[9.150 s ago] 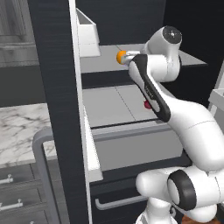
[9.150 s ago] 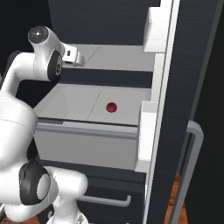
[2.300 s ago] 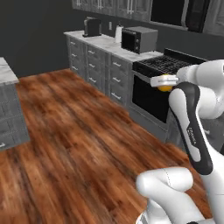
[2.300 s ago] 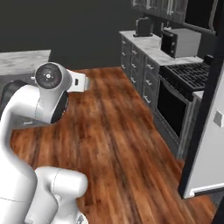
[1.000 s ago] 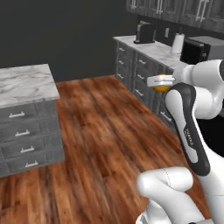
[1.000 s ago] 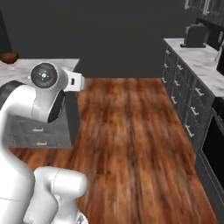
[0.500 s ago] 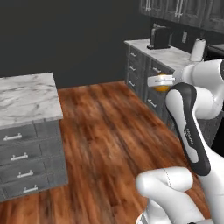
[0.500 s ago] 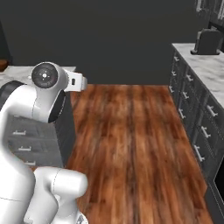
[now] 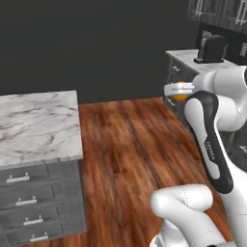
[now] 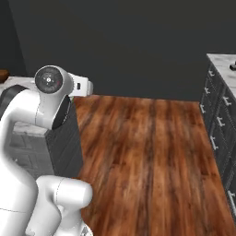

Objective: Retrieve the orange and pear from the fridge and place them into the bowl on the dining table.

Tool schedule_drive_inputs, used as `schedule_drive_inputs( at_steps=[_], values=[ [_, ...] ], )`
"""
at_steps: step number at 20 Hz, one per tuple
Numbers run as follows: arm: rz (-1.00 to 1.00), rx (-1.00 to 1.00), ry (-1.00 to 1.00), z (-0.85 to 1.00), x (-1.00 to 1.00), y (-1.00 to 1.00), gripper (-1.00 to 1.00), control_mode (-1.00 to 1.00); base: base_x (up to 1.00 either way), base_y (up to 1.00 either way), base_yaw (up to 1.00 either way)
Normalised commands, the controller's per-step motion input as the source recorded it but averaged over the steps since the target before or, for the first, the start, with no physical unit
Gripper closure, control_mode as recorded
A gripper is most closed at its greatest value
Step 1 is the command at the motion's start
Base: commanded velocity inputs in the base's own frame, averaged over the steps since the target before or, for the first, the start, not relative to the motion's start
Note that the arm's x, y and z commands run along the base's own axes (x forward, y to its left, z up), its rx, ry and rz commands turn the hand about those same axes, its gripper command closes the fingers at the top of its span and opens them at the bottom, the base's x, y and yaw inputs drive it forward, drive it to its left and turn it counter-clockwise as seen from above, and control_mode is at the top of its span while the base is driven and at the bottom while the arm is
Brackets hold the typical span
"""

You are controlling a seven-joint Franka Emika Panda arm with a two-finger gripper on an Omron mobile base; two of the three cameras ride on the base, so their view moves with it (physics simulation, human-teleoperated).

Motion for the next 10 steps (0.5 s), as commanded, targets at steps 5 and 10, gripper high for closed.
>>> schedule_drive_inputs(
  at_steps=[5, 10],
  values=[
    [0.00, 0.00, 0.00, 0.00, 0.00, 0.00, 1.00, 1.00, 1.00, -0.39, 0.42],
    [0.00, 0.00, 0.00, 0.00, 0.00, 0.00, 1.00, 1.00, 1.00, -0.54, 0.41]
  ],
)
